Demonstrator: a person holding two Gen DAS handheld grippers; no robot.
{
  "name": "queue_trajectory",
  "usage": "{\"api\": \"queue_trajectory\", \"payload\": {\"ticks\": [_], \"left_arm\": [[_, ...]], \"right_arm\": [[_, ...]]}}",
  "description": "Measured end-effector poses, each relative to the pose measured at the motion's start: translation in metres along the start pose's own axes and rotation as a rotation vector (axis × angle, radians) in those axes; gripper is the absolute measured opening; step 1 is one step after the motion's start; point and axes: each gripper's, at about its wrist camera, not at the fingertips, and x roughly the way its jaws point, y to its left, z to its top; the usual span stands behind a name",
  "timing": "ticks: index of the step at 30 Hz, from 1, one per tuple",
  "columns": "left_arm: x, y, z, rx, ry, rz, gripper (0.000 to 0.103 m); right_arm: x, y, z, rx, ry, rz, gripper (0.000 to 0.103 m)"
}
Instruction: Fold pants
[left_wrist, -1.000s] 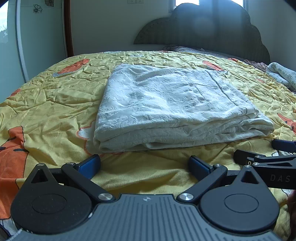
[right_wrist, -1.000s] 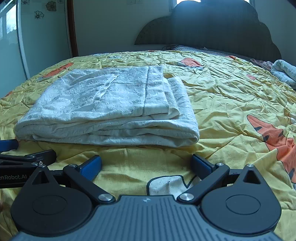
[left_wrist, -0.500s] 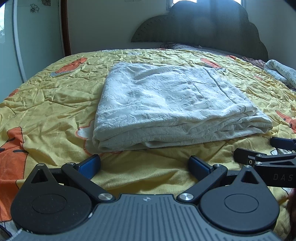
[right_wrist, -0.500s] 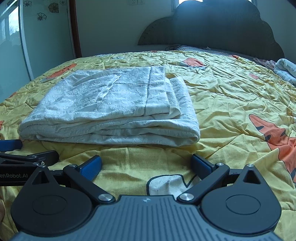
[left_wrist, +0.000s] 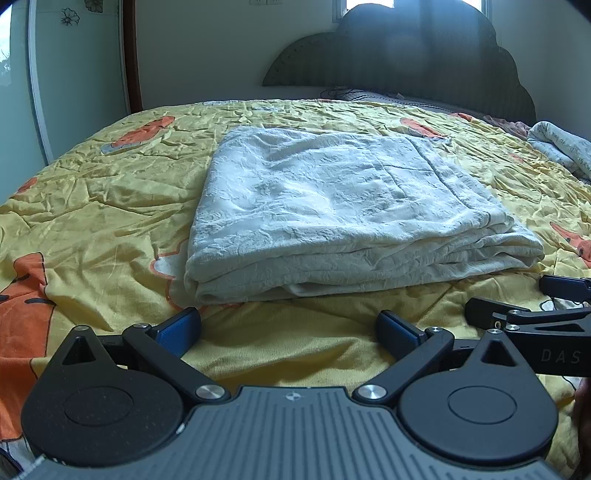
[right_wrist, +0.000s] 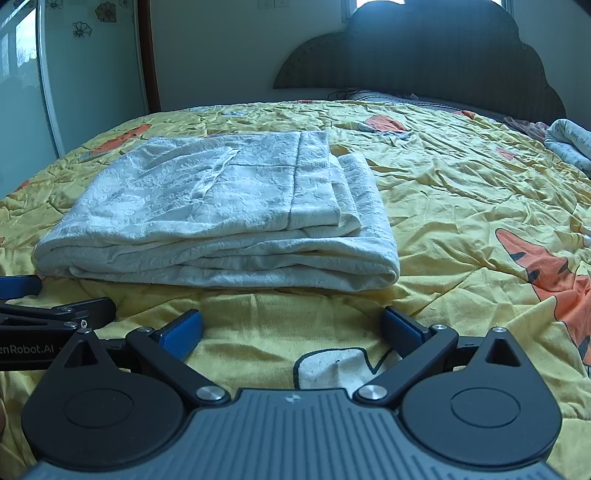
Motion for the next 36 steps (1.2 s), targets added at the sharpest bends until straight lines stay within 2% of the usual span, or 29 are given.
{"api": "queue_trajectory", "payload": {"ticks": [36], "left_arm": [[-0.0022, 0.0007, -0.0019, -0.002, -0.008, -0.005, 0.103]], "right_arm": [[-0.0012, 0.0000, -0.0004, 0.004, -0.002, 0.000, 0.103]]}}
